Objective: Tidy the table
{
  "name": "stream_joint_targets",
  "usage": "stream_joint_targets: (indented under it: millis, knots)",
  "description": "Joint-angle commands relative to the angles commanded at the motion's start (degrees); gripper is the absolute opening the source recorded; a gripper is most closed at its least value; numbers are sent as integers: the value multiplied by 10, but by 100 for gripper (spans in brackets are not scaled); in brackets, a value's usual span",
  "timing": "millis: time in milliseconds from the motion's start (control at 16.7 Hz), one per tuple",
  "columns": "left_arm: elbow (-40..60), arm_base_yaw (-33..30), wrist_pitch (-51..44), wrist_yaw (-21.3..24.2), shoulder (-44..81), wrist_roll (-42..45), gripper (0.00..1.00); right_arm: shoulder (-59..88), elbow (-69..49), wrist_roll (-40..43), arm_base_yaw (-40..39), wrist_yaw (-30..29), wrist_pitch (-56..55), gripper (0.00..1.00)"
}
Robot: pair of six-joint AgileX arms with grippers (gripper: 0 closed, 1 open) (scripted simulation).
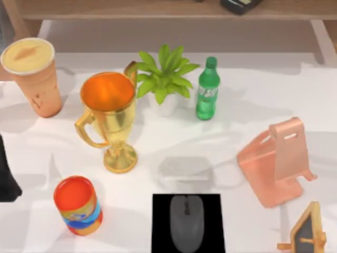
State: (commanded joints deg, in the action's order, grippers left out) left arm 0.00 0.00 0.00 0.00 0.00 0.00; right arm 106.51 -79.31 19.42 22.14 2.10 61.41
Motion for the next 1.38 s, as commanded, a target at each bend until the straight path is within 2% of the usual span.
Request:
stream_joint_targets:
  millis: [180, 360, 780, 1140, 1380]
  knots:
    - [0, 0, 0, 0, 0, 0, 100, 11, 24, -99, 85, -9, -20, 100]
    - [0, 0, 0, 0, 0, 0, 100, 8, 38, -143, 128, -14, -41, 100]
    - [0, 0, 0, 0, 0, 0, 100, 13, 44, -147, 130, -14, -51, 100]
    - [0, 0, 0, 0, 0, 0, 100, 66, 108, -149, 129, -14, -176, 100]
    - [0, 0, 0, 0, 0, 0, 100, 76, 119, -150, 129, -15, -191, 100]
